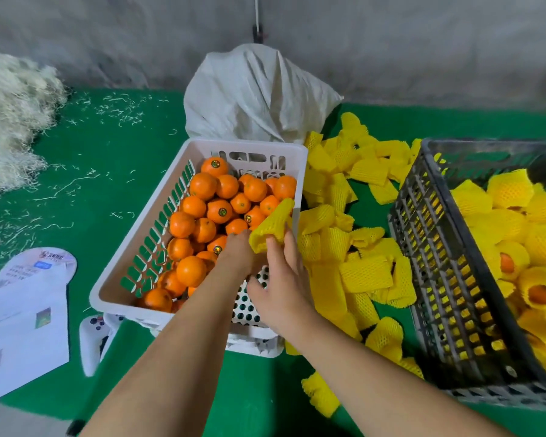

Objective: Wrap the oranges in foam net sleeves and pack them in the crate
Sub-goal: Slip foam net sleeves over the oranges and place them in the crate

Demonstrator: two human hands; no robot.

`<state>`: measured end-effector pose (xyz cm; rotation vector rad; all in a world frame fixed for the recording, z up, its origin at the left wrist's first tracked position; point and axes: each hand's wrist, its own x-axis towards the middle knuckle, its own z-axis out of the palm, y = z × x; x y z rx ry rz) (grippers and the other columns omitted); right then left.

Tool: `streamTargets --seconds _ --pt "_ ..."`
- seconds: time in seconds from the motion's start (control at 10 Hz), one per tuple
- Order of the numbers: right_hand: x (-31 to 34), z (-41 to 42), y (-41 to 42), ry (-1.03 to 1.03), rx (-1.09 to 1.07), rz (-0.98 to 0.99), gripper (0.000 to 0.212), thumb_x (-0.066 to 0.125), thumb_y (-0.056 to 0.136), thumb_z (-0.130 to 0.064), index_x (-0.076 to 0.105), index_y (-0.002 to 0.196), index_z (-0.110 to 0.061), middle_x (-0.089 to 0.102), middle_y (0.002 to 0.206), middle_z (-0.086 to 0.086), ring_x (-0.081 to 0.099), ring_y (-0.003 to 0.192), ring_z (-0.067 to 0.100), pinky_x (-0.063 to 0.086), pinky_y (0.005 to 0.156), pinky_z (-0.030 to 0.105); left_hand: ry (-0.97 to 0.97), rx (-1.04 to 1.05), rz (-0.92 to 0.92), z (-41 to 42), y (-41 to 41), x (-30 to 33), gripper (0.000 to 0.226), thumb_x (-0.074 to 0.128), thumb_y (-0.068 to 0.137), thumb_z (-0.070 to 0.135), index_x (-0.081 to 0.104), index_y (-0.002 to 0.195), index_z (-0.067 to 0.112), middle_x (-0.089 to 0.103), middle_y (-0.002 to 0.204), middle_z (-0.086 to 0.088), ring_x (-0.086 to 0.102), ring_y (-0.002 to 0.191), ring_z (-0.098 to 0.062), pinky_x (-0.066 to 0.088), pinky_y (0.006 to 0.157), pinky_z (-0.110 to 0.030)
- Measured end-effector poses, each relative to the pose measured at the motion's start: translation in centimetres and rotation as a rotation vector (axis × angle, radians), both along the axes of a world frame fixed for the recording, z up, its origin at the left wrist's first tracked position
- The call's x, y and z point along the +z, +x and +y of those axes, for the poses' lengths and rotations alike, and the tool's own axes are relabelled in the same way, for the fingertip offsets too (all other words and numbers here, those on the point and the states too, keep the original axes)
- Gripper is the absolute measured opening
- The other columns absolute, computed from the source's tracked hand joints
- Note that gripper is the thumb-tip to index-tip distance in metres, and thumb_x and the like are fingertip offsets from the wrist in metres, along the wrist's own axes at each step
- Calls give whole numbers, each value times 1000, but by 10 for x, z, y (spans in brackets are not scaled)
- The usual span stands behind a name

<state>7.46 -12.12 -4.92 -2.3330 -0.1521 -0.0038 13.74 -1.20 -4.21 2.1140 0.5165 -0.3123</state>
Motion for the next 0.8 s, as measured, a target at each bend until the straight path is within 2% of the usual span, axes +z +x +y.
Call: streamTargets --seconds 0.1,0.2,0.3,0.4,0.5,0.6,0.7,0.8 --pt "21 -28 -7 709 -227 74 48 59 102 -30 45 148 -30 45 143 -26 52 120 -14 48 85 6 -240 60 -203 2 -25 13 57 77 95 32 56 142 9 66 132 -12 63 119 -30 49 91 -37" --pt "35 -64 -11 936 -421 63 14 57 104 -36 63 111 -46 67 119 -24 63 107 -7 51 85 13 -438 140 -361 -6 -57 11 60 75 93 49 59 143 21 69 130 -5 66 118 -26 56 99 -46" --pt "40 -91 -18 982 -578 103 22 50 104 -45 68 91 -44 73 93 -20 66 98 9 51 84 27 -573 51 -362 -28 -77 15 66 74 81 64 64 138 34 75 122 8 73 107 -13 57 96 -42" --pt "36 -103 -32 871 -567 140 28 56 104 -36 71 80 -39 72 84 -20 63 87 7 52 82 30 -755 -82 -291 -48 -80 24 71 77 73 57 63 138 32 75 123 6 75 106 -15 57 93 -38" --pt "29 -105 -42 708 -552 106 14 66 97 -17 68 86 -27 72 83 -11 62 80 13 51 70 26 -934 -193 -225 -59 -85 23 76 83 70 48 64 138 20 71 132 -5 73 109 -26 55 95 -47" --pt "23 -106 -48 616 -565 78 13 71 93 -13 58 91 -15 63 85 2 54 78 19 46 66 31 -923 -358 -168 -60 -93 19 96 94 63 59 63 141 14 62 148 -2 66 123 -28 57 91 -41" --pt "25 -102 -52 668 -596 71 25 68 93 -4 47 101 -17 58 93 3 54 75 17 48 50 23 -890 -505 -131 -57 -93 23 104 93 59 65 62 141 9 57 154 3 65 124 -28 57 86 -36" --pt "24 -102 -54 689 -583 41 23 64 99 -14 46 103 -29 61 107 2 63 92 22 60 71 41 -891 -567 -92 -57 -93 29 108 95 56 63 60 141 6 55 156 0 65 124 -27 57 87 -36"
